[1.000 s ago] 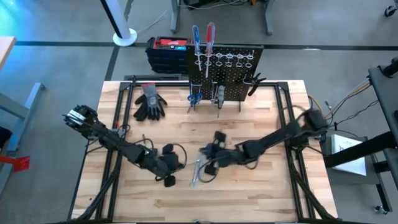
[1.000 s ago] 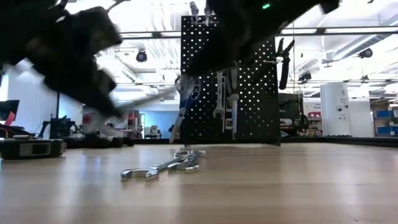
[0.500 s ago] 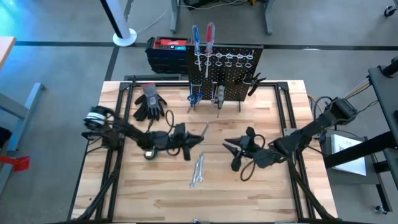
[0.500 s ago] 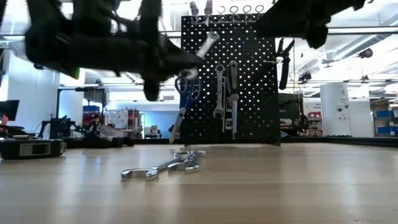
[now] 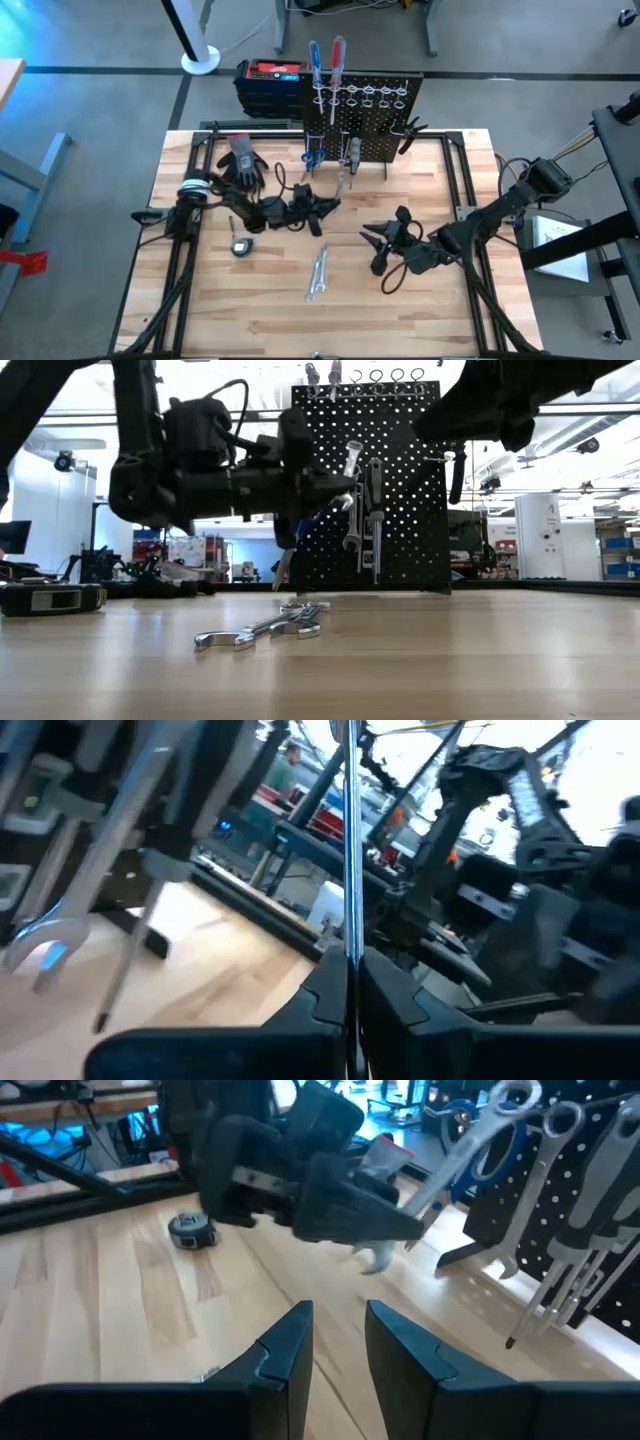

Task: Hang tools onto peg board
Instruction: Hang the right silver wrench on the peg board

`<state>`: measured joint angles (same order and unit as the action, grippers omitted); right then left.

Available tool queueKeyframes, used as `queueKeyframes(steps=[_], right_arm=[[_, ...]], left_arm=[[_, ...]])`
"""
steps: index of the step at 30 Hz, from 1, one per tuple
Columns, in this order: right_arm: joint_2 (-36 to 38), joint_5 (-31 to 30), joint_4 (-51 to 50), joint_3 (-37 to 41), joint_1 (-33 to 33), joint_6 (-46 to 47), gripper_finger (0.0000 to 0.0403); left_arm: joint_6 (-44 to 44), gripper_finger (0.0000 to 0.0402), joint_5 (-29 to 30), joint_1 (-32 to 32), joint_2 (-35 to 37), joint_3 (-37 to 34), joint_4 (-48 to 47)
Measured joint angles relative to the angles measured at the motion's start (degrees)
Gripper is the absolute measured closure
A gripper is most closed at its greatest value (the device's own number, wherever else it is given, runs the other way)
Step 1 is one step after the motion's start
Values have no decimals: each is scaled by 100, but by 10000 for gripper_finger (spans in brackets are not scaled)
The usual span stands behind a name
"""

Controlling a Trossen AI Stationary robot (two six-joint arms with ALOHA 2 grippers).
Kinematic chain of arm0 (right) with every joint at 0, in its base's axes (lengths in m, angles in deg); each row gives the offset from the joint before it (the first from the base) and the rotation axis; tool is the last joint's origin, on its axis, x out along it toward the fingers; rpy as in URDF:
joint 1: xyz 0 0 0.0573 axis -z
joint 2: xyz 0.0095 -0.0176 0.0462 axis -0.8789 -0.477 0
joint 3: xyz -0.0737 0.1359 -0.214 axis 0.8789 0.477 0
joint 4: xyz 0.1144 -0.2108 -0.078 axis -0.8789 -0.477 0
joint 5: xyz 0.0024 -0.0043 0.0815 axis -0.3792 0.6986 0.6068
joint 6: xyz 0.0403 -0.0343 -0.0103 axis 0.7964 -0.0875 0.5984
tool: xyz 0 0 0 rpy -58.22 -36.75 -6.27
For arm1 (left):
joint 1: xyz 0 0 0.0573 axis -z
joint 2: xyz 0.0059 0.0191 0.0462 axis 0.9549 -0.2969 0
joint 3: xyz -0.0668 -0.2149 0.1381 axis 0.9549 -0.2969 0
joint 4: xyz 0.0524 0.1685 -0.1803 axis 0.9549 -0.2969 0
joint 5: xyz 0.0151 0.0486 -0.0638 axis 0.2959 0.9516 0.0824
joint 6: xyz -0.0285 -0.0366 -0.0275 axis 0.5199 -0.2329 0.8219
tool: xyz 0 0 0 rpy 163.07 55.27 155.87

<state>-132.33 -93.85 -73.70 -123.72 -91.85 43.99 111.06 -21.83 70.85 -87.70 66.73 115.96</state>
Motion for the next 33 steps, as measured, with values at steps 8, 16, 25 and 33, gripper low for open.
queueKeyframes(steps=[8,16,25,33], right_arm=[[11,-11,-18,67,3,3,322],[12,-25,-22,87,1,5,322],[14,-46,-22,87,1,38,323],[14,-49,-22,87,1,42,323]], left_arm=[[21,401,-26,-241,-31,168,-13],[104,401,-166,-422,-10,106,-7],[313,401,-173,-510,-10,79,-131],[538,400,-174,-600,-10,-30,-168]])
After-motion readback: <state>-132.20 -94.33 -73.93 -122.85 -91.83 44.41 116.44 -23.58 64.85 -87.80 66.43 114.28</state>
